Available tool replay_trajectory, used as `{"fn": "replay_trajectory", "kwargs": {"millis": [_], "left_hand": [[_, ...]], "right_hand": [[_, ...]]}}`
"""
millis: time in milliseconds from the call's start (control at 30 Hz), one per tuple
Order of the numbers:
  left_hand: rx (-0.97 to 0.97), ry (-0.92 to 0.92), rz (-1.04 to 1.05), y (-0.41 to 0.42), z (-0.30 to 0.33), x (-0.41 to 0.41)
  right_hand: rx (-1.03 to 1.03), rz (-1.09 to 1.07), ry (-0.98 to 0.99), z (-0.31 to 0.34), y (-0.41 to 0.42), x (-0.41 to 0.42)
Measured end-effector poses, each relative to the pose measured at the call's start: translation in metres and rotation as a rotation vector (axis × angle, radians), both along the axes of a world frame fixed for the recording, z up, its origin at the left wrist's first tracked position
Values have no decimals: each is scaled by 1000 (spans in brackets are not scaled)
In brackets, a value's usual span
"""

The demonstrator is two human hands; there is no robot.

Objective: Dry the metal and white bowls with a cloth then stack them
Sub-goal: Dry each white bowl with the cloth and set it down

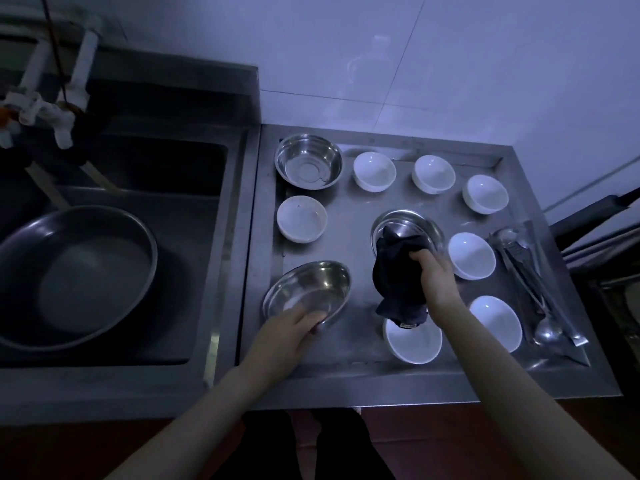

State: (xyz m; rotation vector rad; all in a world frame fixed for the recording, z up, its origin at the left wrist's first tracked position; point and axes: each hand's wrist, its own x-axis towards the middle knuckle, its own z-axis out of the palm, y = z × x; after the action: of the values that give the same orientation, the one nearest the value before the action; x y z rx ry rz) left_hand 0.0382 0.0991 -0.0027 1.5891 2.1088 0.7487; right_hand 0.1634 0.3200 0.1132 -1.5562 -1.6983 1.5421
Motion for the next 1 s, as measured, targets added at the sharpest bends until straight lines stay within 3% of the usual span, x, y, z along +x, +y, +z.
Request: {"fn": "replay_trajectory", "kwargs": {"millis": [167, 233, 600, 1000], "left_hand": [[-10, 270, 35, -12, -26, 37], [-46, 276, 59, -16, -33, 55], [-309, 92, 256, -4, -36, 96], [-47, -237, 764, 68, 11, 6]], "right_hand": [[-41, 94, 34, -9, 15, 0], [-43, 155, 31, -12, 22, 4], [-117, 441, 91, -17, 53, 29], [-126, 434, 45, -31, 83, -2]]}}
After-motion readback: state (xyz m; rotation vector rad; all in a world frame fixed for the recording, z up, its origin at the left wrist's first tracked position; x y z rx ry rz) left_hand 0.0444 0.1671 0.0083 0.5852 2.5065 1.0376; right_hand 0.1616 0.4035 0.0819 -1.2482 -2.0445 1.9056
